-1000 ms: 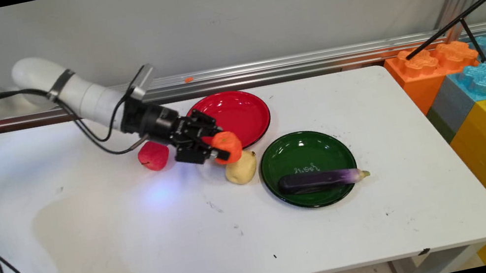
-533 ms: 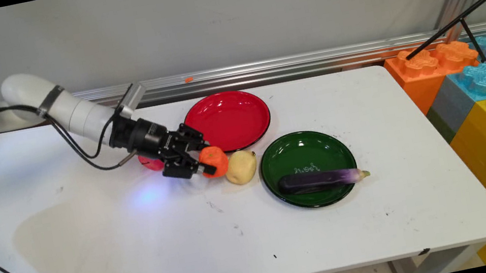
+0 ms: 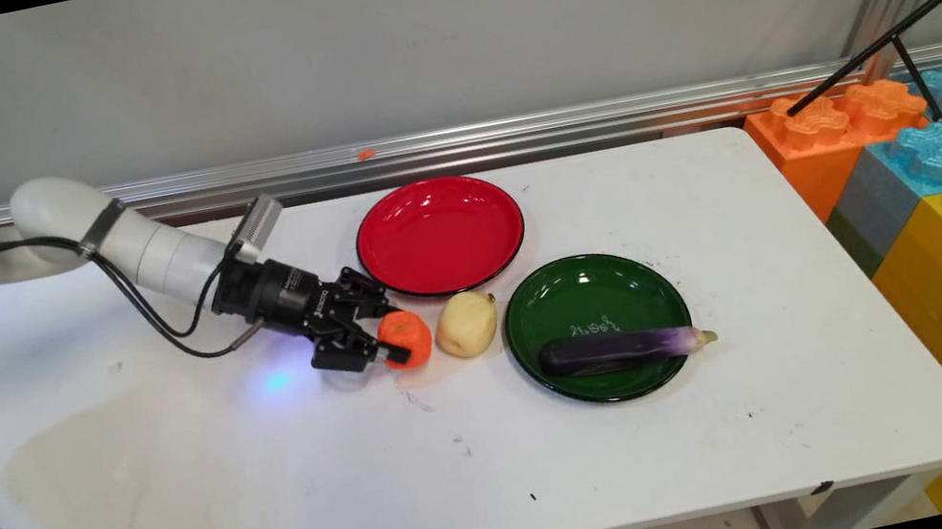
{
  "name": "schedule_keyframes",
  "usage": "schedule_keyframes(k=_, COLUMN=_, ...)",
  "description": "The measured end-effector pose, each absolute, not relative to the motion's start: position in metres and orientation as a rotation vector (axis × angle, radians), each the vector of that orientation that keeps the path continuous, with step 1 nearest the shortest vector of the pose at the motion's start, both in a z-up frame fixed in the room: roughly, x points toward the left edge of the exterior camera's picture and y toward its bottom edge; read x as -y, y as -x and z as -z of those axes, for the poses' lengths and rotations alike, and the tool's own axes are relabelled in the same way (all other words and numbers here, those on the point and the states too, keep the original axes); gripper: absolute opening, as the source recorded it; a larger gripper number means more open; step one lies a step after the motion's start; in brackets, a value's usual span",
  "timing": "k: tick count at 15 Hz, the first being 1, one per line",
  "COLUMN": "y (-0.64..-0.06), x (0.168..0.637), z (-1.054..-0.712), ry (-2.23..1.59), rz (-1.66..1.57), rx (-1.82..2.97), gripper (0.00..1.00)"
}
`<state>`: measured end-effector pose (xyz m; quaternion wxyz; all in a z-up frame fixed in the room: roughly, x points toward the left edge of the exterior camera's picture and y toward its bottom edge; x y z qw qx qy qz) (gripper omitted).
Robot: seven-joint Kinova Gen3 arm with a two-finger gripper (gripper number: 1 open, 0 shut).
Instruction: Place the picked object on the table
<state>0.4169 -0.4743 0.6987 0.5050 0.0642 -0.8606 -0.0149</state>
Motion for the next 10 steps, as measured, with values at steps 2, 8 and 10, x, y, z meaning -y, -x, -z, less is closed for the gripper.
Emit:
schedule_keyframes(k=2, y=-0.419, x=0.474, z=-0.692, ry=-0.162, rz=0.033, rx=2.082, gripper=0.0)
schedule_keyframes(k=8, y=-0.422, x=0.475, z=-0.678, ry=-0.177, rz=0.018, rx=2.089, gripper=1.0)
schedule_keyframes(k=10, y=-0.423, x=0.474, z=-0.676, ry=-0.183, rz=0.014, rx=2.089, gripper=1.0)
